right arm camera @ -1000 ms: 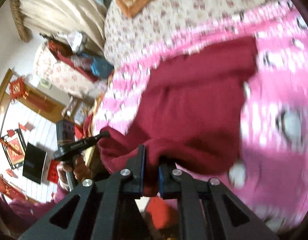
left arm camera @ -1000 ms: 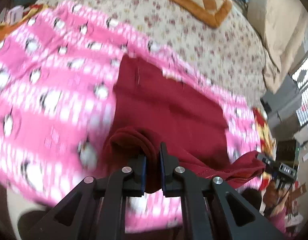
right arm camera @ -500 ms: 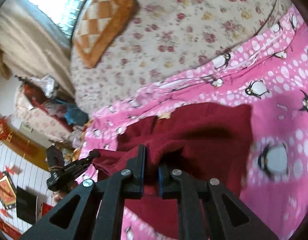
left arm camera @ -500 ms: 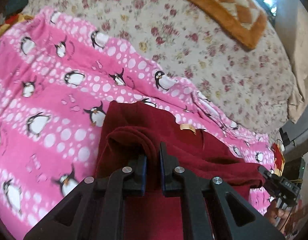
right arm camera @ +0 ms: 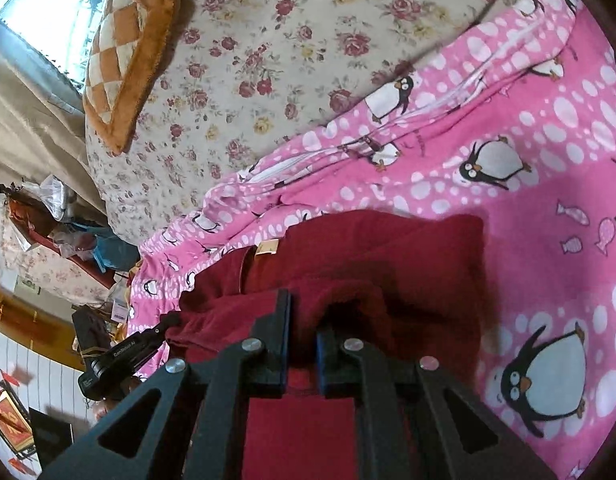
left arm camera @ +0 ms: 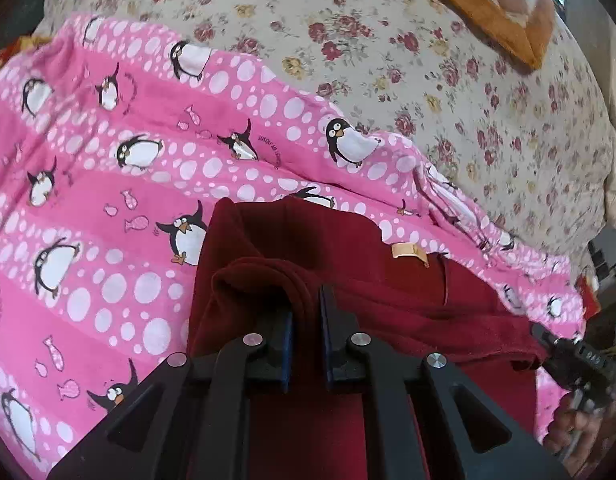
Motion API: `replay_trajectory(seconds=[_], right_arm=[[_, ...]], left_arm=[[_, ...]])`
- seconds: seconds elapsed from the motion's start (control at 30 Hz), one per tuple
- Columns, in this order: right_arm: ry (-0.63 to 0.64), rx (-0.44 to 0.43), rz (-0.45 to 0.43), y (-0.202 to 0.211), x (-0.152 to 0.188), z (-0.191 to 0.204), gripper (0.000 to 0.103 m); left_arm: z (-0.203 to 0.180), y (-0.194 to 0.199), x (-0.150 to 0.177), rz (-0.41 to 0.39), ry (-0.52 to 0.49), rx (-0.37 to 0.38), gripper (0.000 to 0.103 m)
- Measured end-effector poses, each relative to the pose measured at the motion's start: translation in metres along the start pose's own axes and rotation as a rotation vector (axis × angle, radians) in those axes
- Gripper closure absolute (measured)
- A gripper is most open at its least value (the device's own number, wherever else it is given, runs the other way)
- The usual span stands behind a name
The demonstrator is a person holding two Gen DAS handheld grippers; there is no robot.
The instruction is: Fold small clothes
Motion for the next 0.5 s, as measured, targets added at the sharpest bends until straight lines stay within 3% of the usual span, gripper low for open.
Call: replay_trajectory(seconds=[0.5], right_arm=[[0.017, 0.018, 0.007, -0.0018, -0.0005, -0.0011, 0.093]], left_arm=[[-0.0001, -0.0067, -0.0010, 0.010, -0.024, -0.015, 0.103]])
Point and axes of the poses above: each gripper's, at about its wrist camera, not at the fingertips, and y roughly against the way its jaws point, z to its left, x to its underside, the point moved 7 cm from there along -y, roughly the way its jaws point, and after that the axes turned 12 degrees about -z, right-handed, at the moved point
